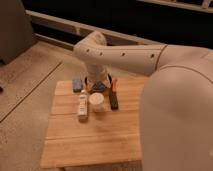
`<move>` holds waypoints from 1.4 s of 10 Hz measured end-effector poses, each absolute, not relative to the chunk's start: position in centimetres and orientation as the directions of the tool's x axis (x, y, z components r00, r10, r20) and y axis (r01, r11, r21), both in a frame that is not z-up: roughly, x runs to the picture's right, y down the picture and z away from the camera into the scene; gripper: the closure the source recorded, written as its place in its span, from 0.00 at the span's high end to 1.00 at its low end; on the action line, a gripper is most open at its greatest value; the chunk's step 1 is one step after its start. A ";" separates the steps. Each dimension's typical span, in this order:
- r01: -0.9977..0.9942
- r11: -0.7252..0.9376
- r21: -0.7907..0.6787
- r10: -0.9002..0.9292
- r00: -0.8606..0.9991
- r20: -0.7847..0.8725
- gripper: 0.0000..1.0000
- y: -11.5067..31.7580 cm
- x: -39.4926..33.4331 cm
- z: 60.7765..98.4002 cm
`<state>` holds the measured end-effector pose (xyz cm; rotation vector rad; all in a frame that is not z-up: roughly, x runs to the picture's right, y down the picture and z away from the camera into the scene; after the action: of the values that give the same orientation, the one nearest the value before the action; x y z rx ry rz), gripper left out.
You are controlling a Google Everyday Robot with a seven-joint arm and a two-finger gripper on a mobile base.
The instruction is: Drag the pepper across the table
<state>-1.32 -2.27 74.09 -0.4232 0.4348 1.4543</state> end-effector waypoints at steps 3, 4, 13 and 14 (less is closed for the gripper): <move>-0.998 -0.058 -0.037 0.862 -0.032 -0.506 0.65 -4.0 3.5 74.3; -0.996 -0.077 -0.037 0.861 -0.048 -0.506 0.65 -4.4 4.8 74.5; -0.998 -0.062 -0.001 0.859 -0.053 -0.510 0.65 -6.8 9.2 75.4; -0.998 -0.057 0.005 0.866 -0.052 -0.497 0.65 -7.5 9.6 76.0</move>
<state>9.58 -7.53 75.98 -0.4182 0.4033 1.5886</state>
